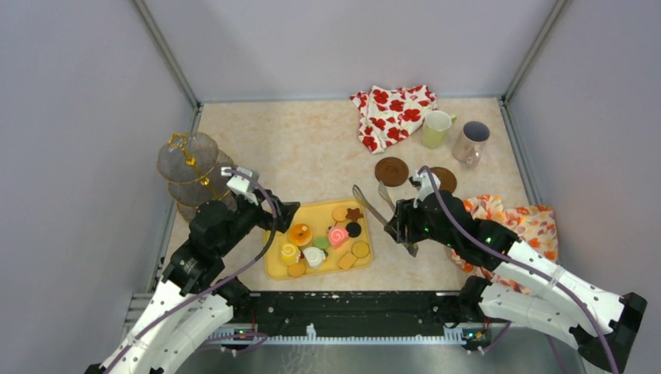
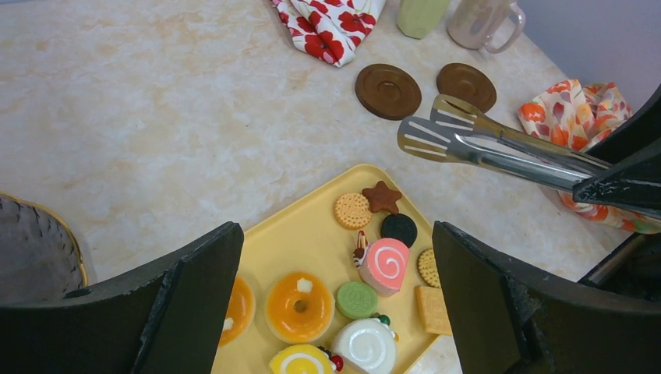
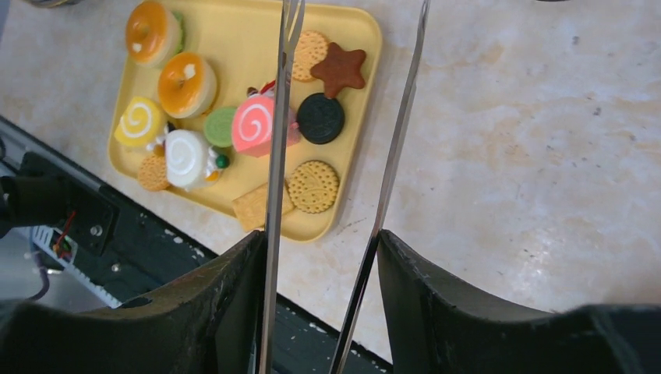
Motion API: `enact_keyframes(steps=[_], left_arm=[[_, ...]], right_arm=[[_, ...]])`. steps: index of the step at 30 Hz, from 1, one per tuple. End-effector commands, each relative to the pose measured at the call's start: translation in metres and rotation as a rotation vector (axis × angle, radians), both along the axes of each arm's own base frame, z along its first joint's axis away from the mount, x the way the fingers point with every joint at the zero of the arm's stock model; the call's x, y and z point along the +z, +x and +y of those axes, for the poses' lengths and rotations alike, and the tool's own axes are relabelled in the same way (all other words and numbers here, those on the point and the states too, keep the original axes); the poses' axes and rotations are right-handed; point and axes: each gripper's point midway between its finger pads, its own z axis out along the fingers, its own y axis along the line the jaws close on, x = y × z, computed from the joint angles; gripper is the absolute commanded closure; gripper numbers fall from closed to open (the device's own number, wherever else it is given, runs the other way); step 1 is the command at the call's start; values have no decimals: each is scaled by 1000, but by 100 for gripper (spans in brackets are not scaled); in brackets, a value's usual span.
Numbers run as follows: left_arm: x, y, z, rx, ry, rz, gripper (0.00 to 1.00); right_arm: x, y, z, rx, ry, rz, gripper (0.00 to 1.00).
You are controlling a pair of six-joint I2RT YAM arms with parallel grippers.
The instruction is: Serve the afternoon tea
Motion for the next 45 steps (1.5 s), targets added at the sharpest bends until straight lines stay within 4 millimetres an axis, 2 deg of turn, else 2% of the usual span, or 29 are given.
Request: enact_keyframes(steps=[1,7,11,16,22,25,35,45], left_arm=[[10,5,9,52,-5,-37,1],[16,6,22,122,-14,-69,2],[16,7,22,122,-15,-71,2],[17,7,22,123,-15,-72,2],[17,7,24,136,-15,-74,2],[16,8,26,142,-13,-73,2],[17,8,26,143,-13,-76,2],[16,8,25,137,-14,-74,2]], right_arm=[[24,-3,30,133,107,-69,48],[17,-14,40,219,127,-85,50],[10,-18,40,247,87,-88,53],[7,-33,52,335,51,-129,53],[-16,-42,66,384,-76,-149,51],[-21,-44,71,380,-113,-166,51],[-40,-58,72,427,-121,-102,50],[-53,-60,66,415,-181,-95,50]])
